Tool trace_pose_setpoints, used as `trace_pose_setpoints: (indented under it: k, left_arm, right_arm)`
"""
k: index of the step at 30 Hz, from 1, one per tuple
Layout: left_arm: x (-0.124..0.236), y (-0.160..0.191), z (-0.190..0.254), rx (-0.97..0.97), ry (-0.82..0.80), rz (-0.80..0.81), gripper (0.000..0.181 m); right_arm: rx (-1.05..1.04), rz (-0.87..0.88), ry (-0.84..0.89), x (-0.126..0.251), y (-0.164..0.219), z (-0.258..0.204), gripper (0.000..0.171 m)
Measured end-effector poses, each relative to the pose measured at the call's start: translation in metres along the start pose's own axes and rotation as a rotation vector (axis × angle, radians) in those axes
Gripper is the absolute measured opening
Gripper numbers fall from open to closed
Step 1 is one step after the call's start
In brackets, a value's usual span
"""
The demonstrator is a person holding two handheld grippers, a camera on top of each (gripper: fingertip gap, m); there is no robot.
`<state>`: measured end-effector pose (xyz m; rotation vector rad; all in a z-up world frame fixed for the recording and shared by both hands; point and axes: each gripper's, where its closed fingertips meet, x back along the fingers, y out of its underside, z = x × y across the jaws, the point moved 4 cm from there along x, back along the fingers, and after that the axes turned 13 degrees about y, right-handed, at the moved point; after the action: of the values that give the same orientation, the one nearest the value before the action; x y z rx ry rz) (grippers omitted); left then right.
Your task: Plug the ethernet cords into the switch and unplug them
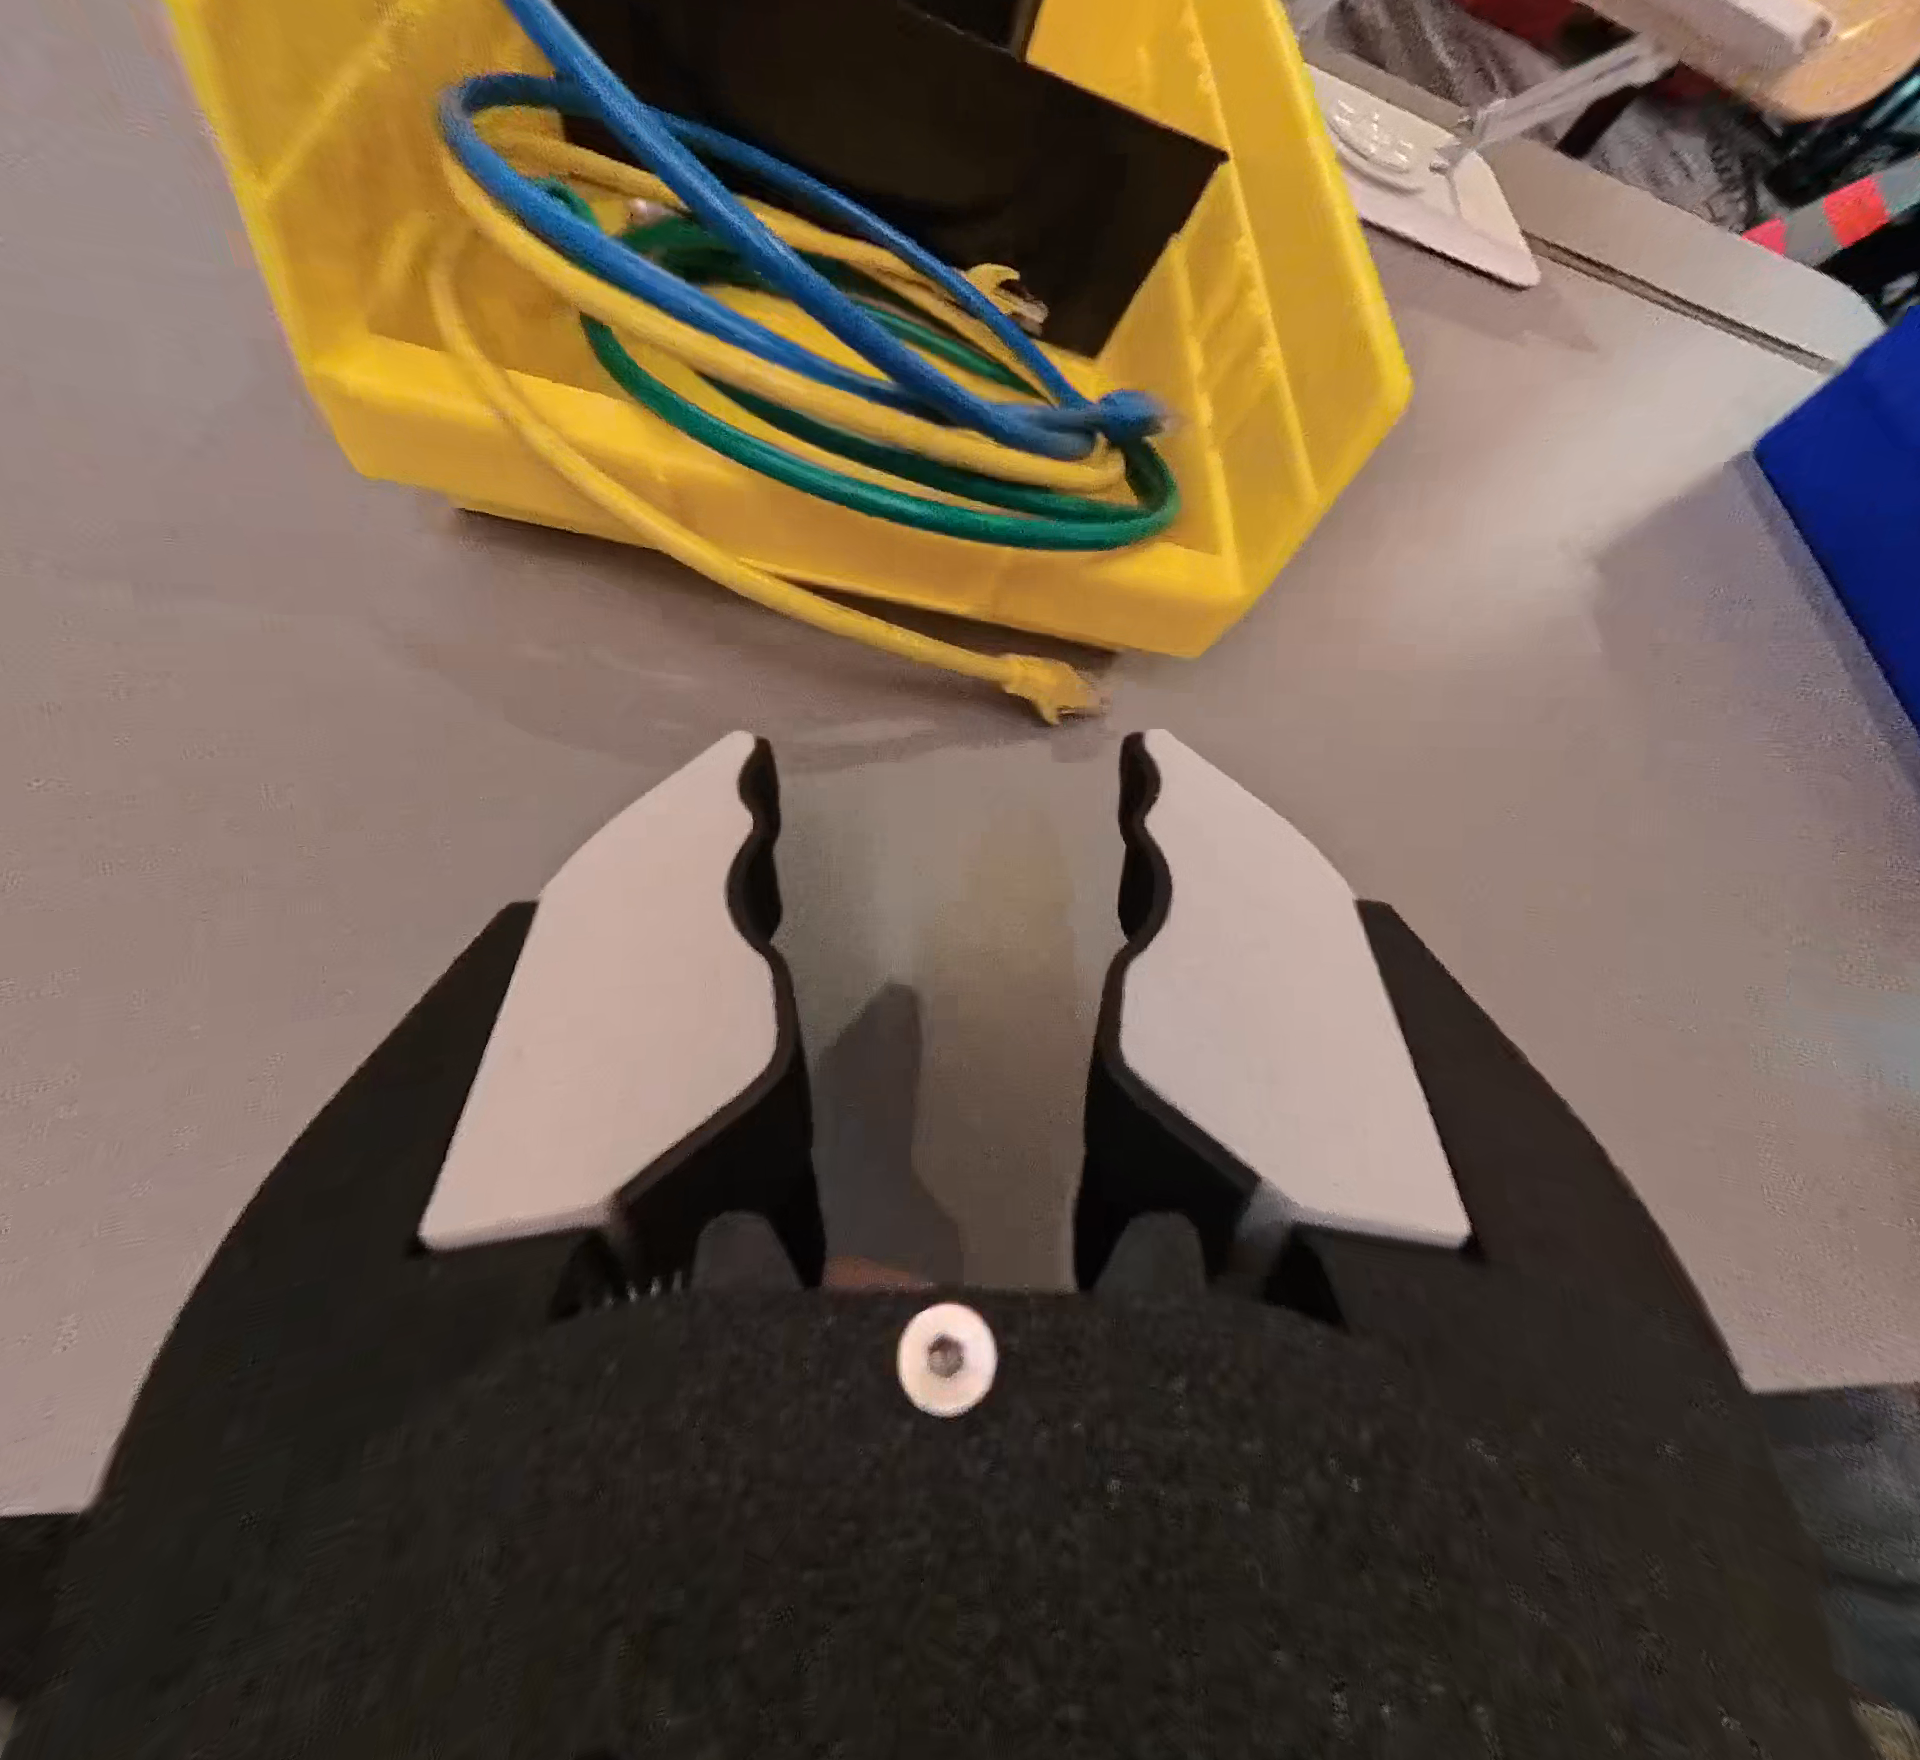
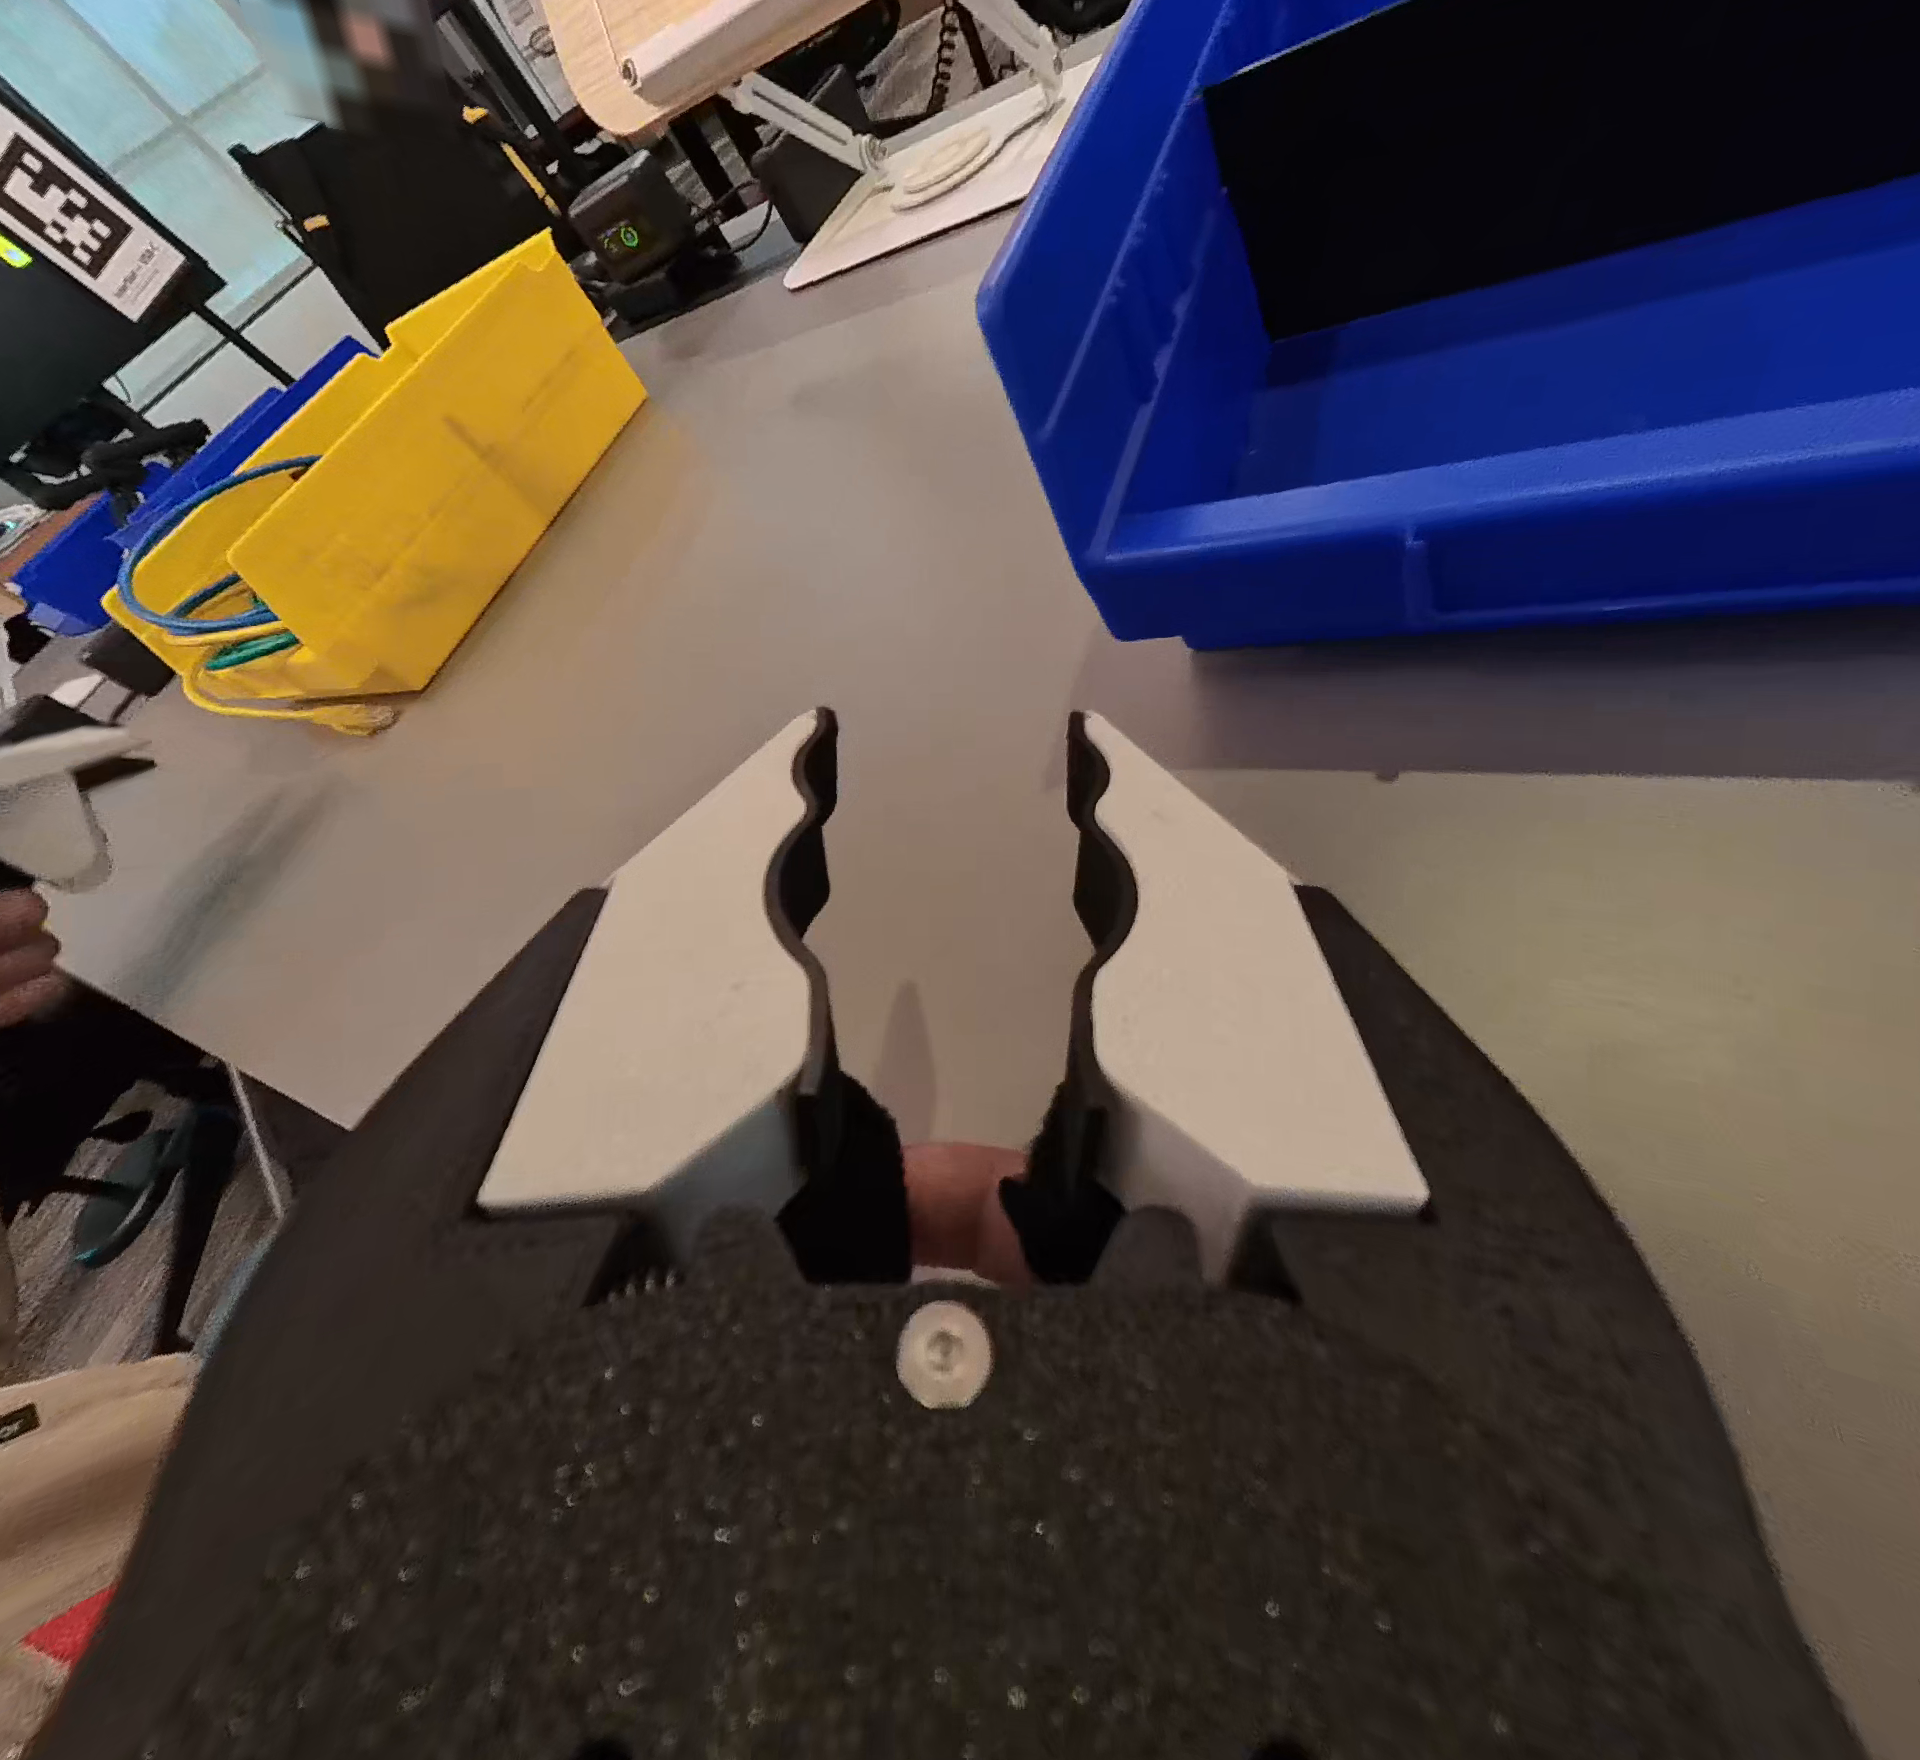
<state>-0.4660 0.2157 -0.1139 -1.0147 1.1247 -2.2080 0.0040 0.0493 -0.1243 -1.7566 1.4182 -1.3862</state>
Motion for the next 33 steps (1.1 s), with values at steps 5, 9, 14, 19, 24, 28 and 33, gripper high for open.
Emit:
trace_pose_setpoints:
  k: [5, 9, 14, 19, 24, 28, 33]
  left_arm:
    - [-0.002, -0.043, -0.02, 0.065, 0.0, 0.01, 0.061]
    - [-0.015, -0.069, -0.038, 0.118, -0.02, -0.022, 0.057]
    - [-0.024, -0.087, -0.061, 0.143, -0.069, -0.034, 0.044]
    - [-0.039, -0.086, -0.071, 0.157, -0.048, -0.089, 0.016]
    - [-0.044, -0.093, -0.062, 0.064, -0.003, -0.093, 0.01]
    - [-0.036, -0.12, -0.033, -0.075, 0.085, 0.026, 0.005]
    - [0.004, -0.168, 0.025, -0.325, 0.097, 0.236, 0.005]
  right_arm:
    - [-0.013, -0.016, -0.024, -0.002, 0.002, -0.002, 0.044]
    - [-0.019, -0.019, -0.032, -0.002, 0.002, -0.003, 0.045]
    - [-0.02, -0.027, -0.032, -0.001, 0.003, -0.002, 0.045]
    - [-0.019, -0.047, -0.043, -0.002, 0.006, -0.003, 0.045]
    - [0.001, -0.071, -0.053, -0.004, 0.011, -0.006, 0.045]
    - [0.006, -0.075, -0.055, -0.004, 0.012, -0.007, 0.045]
    - [0.003, -0.073, -0.056, -0.003, 0.011, -0.007, 0.045]
